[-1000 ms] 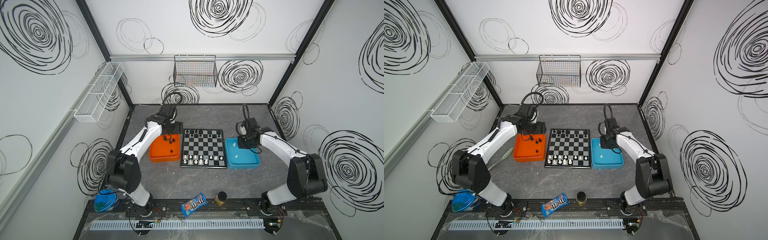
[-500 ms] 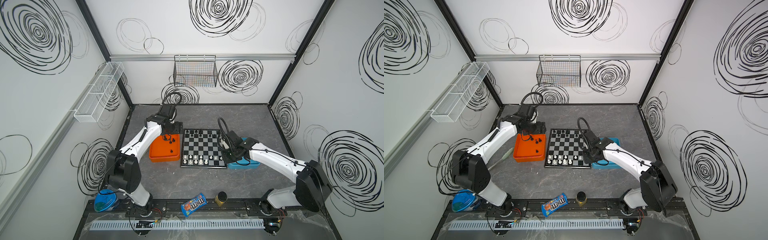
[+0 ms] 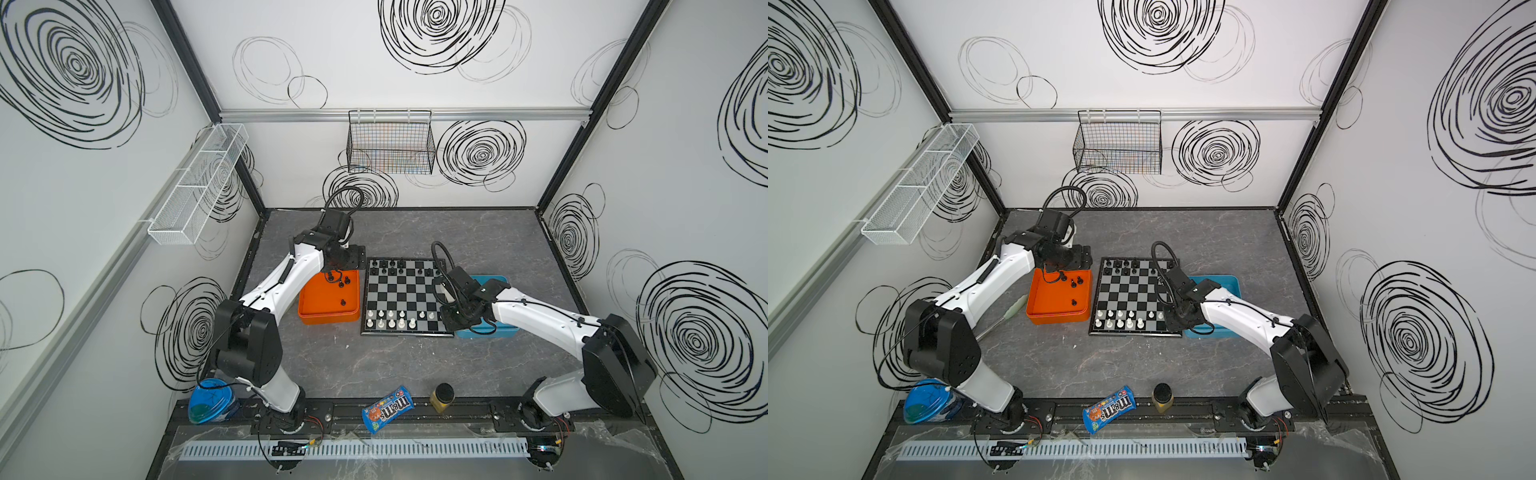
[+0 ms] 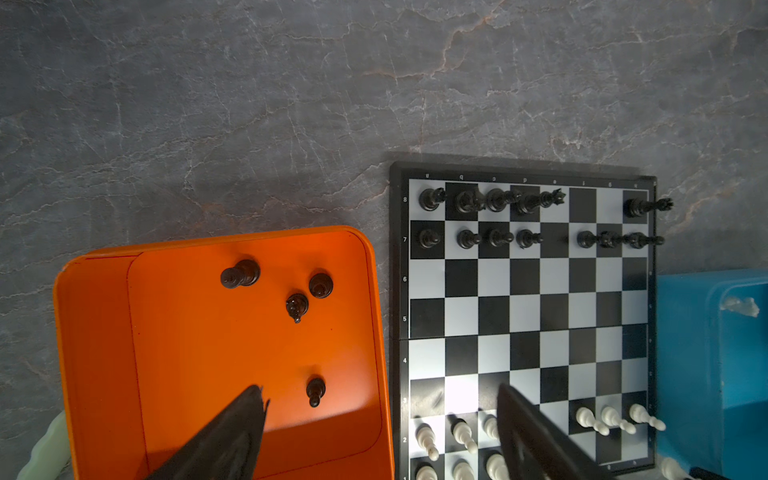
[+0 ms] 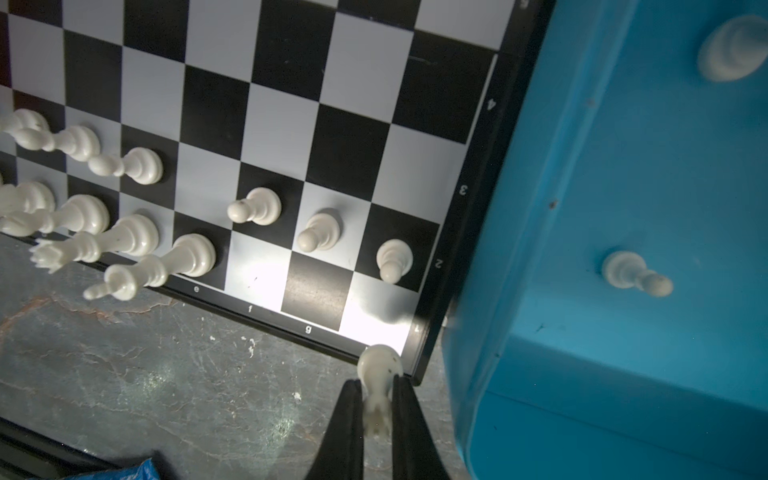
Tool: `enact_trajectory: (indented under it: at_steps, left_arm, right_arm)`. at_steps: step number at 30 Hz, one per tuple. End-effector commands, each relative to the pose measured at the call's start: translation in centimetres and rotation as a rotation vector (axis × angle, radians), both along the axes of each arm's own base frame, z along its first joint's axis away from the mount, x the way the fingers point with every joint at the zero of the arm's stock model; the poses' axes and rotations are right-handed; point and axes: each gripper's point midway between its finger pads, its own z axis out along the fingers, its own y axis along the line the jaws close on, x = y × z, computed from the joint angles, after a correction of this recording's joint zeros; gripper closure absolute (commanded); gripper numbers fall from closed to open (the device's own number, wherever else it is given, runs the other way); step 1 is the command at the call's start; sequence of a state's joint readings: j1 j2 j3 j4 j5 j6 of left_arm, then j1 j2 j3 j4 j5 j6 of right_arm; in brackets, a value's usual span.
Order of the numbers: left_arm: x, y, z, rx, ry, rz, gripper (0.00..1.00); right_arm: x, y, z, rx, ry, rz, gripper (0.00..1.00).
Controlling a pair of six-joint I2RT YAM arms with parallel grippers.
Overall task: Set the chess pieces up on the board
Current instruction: 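Lift the white pawn and carry it over the board's nearest row with the right gripper, then lower the white pawn onto the nearest-row square beside the blue tray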
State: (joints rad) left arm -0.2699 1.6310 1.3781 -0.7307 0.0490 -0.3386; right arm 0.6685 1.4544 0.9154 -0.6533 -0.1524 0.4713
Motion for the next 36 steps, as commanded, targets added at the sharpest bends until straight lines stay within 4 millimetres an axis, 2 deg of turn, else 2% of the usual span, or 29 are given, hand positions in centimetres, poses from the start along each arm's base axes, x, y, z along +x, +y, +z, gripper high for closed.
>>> enact_trajectory:
  at_steps: [1, 24, 36]
  left_arm:
    - [0.4, 0.2, 0.6, -0.02, -0.026, 0.015, 0.1]
    - [0.4, 0.4, -0.1, -0.015, -0.012, 0.011, 0.1]
    - [0.4, 0.4, -0.3, -0.016, -0.009, 0.013, 0.1]
  right_arm:
    - [0.2, 0.0, -0.5, -0.015, -0.006, -0.009, 0.9]
    - [0.7, 0.5, -1.7, -0.033, 0.02, 0.006, 0.9]
    - [1.0, 0.8, -1.6, -0.027, 0.013, 0.008, 0.9]
